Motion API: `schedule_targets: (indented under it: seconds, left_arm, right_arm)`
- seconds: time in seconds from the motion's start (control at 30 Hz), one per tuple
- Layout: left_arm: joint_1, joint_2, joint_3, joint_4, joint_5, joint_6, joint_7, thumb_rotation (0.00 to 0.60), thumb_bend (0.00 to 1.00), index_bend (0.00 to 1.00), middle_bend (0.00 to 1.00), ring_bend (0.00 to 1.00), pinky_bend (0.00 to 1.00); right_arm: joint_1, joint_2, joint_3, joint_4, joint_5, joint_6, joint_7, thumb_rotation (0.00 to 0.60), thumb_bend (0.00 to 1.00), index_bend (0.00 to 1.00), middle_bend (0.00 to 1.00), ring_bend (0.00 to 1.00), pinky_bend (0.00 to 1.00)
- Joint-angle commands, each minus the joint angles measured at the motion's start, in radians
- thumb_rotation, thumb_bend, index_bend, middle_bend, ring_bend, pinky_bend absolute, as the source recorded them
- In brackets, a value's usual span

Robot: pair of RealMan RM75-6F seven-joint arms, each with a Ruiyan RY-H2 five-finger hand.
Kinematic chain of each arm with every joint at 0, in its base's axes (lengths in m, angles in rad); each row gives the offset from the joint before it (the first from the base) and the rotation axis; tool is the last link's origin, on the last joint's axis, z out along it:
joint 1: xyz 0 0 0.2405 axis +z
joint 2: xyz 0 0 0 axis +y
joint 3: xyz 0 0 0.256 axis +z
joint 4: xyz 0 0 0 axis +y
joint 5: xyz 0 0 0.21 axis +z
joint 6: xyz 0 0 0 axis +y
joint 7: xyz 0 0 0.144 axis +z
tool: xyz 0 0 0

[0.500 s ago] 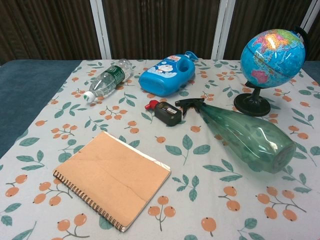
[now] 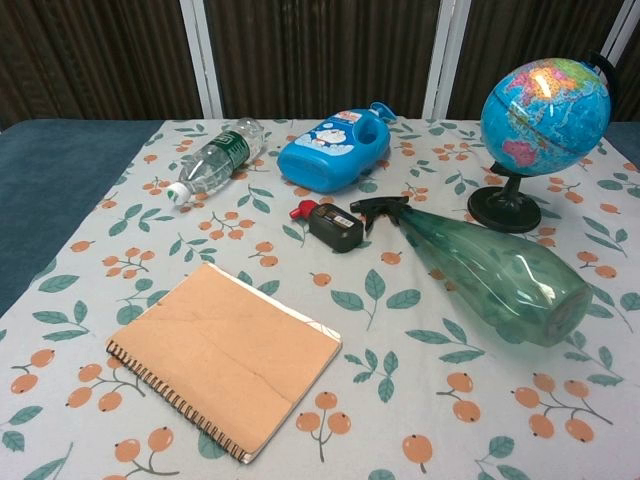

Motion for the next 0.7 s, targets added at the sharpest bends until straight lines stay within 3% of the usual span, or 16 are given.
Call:
schedule_targets:
  seconds: [0.03,0.3,0.5,0.7]
  left_arm:
    - [-0.009,0.000,0.002,0.002,-0.007,-0.020,-0.003,0.600,0.43,0.00,0.00,0.00,0.06]
    - [-0.011,0.004,0.007,-0.001,-0.006,-0.026,-0.009,0.600,0.43,0.00,0.00,0.00,0.06]
    - [-0.010,0.006,0.010,-0.002,-0.013,-0.031,-0.003,0.600,0.43,0.00,0.00,0.00,0.06]
    - [-0.011,0.008,0.009,-0.003,-0.018,-0.034,-0.003,0.600,0.43,0.00,0.00,0.00,0.06]
  right_arm:
    - [0.113,-0.014,0.096,-0.027,0.091,-0.111,-0.060,0.600,0.22,0.00,0.00,0.00,0.00]
    - [0.278,-0.092,0.191,-0.028,0.243,-0.232,-0.225,0.600,0.22,0.00,0.00,0.00,0.00]
    - [0.357,-0.157,0.214,0.021,0.340,-0.266,-0.332,0.600,0.22,0.00,0.00,0.00,0.00]
    - [0.405,-0.193,0.228,0.067,0.424,-0.296,-0.352,0.600,0.22,0.00,0.00,0.00,0.00]
